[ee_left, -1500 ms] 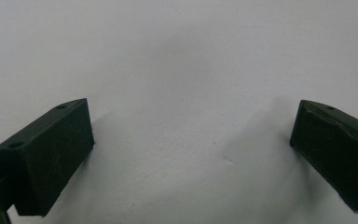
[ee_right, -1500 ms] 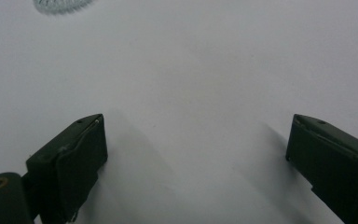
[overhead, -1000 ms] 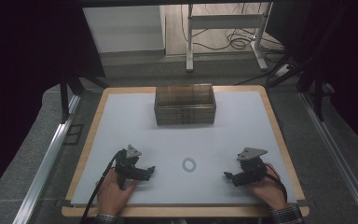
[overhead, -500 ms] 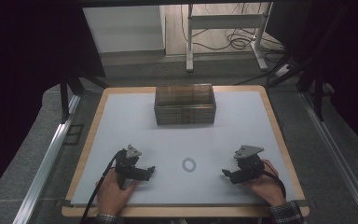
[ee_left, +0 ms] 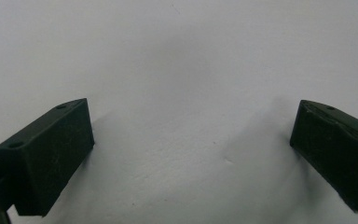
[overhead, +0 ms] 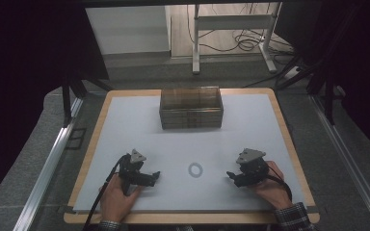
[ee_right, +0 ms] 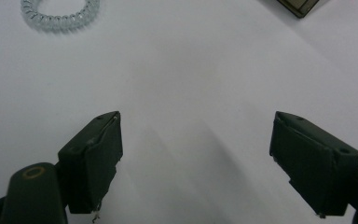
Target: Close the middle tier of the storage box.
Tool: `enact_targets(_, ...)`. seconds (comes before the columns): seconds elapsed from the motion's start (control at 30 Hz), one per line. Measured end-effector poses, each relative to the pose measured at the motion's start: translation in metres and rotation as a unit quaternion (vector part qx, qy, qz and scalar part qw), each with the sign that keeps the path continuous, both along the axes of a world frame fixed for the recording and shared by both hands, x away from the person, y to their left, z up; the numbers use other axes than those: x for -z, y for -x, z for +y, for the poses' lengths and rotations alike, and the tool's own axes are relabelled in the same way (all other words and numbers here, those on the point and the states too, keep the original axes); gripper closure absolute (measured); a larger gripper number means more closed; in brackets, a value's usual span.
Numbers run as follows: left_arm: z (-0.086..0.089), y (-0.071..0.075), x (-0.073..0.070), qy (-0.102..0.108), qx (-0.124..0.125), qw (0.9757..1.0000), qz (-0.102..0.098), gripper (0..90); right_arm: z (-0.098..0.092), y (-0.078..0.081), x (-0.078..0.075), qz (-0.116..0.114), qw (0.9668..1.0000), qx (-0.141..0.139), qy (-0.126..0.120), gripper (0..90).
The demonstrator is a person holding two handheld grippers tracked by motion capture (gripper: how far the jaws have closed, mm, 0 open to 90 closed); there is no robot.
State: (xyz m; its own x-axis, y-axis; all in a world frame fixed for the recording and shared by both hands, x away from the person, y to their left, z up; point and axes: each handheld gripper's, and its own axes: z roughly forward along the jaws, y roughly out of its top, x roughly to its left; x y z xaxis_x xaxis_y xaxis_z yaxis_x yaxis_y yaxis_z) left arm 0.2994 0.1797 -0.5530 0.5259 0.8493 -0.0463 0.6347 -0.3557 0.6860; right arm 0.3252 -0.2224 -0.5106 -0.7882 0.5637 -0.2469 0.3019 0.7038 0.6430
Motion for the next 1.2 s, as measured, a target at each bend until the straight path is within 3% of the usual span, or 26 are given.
enact_targets(0.67,0.0,0.0,0.0,0.0,0.0,1.0,0.0,0.0,0.021,-0.006,-0.006,-0.038,0.9979,-0.014,0.051,19.0)
enact_targets(1.2,0.0,0.0,0.0,0.0,0.0,1.0,0.0,0.0,0.037,-0.012,-0.007,-0.088,0.9905,-0.025,0.103,19.3)
